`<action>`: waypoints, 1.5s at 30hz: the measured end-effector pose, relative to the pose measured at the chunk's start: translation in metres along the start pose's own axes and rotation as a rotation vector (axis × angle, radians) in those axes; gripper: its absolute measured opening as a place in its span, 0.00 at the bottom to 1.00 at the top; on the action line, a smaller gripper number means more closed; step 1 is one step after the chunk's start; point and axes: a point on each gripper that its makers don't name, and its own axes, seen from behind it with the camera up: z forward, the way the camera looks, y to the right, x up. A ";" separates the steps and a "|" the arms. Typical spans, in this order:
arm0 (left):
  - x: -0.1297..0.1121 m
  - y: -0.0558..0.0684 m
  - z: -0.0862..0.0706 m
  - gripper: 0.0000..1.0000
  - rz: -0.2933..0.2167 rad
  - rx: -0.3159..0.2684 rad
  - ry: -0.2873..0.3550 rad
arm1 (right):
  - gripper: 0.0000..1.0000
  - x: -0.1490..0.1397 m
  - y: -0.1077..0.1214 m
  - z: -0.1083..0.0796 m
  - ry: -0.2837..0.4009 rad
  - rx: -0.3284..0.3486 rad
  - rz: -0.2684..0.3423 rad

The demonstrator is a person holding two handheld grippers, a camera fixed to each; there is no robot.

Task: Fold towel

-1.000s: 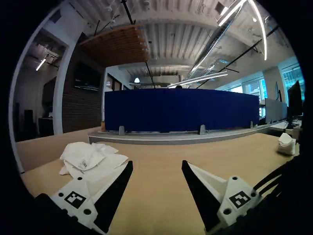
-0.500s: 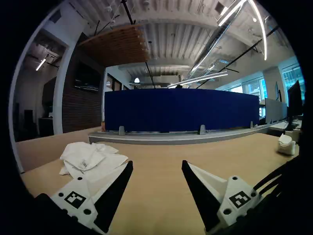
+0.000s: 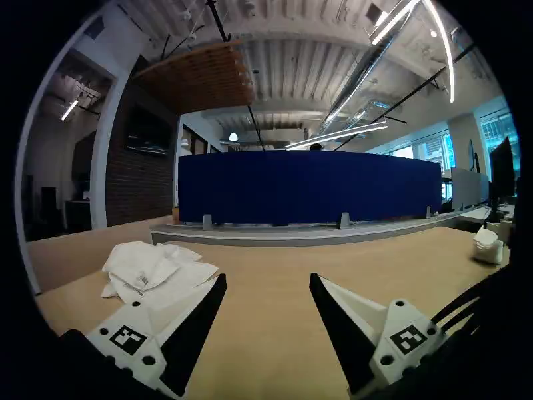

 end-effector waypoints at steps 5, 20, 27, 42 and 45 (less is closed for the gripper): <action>0.000 0.000 0.000 0.93 0.000 0.000 0.000 | 1.00 0.000 -0.002 0.000 0.001 0.007 -0.018; 0.000 0.000 0.000 0.93 0.000 0.000 0.000 | 1.00 -0.003 -0.003 0.001 0.000 -0.001 -0.035; 0.000 0.000 0.000 0.93 0.000 0.000 0.000 | 1.00 -0.004 -0.003 0.001 0.000 -0.001 -0.034; 0.000 0.001 0.000 0.93 0.000 0.000 0.000 | 1.00 -0.003 -0.003 0.001 0.000 -0.001 -0.035; 0.000 0.000 0.000 0.93 0.000 0.000 0.000 | 1.00 -0.003 -0.002 0.001 0.000 -0.001 -0.034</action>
